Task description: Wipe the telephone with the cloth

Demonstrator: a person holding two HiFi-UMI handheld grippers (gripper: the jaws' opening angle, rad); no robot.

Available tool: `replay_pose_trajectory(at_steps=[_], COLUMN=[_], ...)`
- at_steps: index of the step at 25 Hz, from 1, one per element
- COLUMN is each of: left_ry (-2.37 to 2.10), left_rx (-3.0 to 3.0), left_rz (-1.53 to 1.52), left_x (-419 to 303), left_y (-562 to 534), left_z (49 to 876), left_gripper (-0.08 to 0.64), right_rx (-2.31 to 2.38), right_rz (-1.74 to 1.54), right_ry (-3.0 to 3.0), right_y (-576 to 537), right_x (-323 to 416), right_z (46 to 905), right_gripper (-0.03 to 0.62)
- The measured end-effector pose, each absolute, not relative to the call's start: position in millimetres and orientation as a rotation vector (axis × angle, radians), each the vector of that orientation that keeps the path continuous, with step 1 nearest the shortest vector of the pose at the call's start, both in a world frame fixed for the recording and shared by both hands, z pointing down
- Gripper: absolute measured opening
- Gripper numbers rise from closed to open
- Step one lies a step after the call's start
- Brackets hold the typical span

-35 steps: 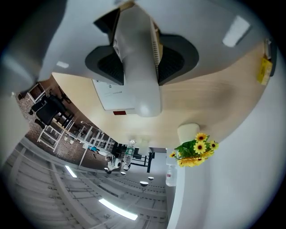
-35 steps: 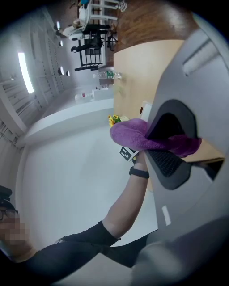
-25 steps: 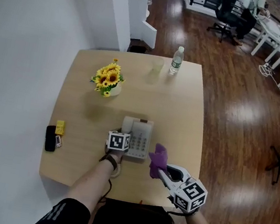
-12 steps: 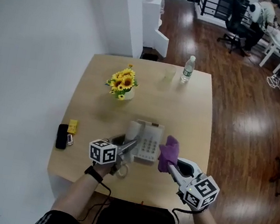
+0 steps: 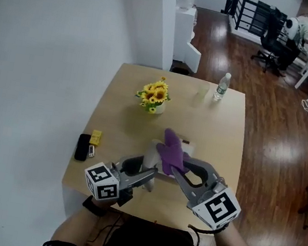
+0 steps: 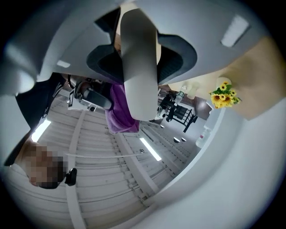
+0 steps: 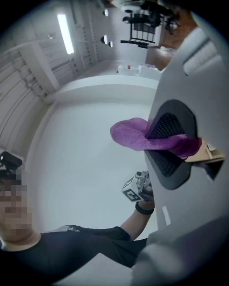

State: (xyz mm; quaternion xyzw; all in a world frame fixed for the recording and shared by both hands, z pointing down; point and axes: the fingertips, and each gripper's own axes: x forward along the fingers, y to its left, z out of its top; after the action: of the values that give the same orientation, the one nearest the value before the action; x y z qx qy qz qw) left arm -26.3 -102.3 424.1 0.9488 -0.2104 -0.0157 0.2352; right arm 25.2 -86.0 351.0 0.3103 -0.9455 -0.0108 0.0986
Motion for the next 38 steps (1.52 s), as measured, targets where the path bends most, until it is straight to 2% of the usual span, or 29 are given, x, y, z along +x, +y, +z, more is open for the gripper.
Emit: replay_pose_trajectory(at_steps=[4,10,15,23,29,38], left_ry=[-0.61,-0.546,-0.3,-0.037,0.001,0.012], left_rx=[2.674,2.579,2.465,2.491,2.471,2.445], left_rz=[-0.016,-0.212,-0.478,-0.605,-0.649,-0.752], left_x=[-40.5,-76.4,-98.5,-104.9,-114.4,-129.7], left_y=[-89.3,-84.9,-70.0,-47.0,-43.5,-44.4], left_z=[409.8,388.1,363.0,329.6,324.4,316.7], left_gripper=[0.216,0.216,0.216,0.216,0.215,0.215], right_rx=[0.79,0.635,0.703,0.585,0.415,0.311], right_rz=[-0.162,-0.153,-0.061,0.116,0.162,0.176], right_ry=[-2.712,-2.715,-2.88,-3.11,-3.094,-3.023], right_y=[-79.0,-52.0,-49.3,-71.8,-52.3,-31.2], right_x=[-17.2,-58.2,-56.6,-62.3,-91.1,-94.6], right_z=[342.3,362.2,331.7,277.6,289.5,313.2], right_gripper=[0.071,0.071,0.071,0.071,0.071,0.071])
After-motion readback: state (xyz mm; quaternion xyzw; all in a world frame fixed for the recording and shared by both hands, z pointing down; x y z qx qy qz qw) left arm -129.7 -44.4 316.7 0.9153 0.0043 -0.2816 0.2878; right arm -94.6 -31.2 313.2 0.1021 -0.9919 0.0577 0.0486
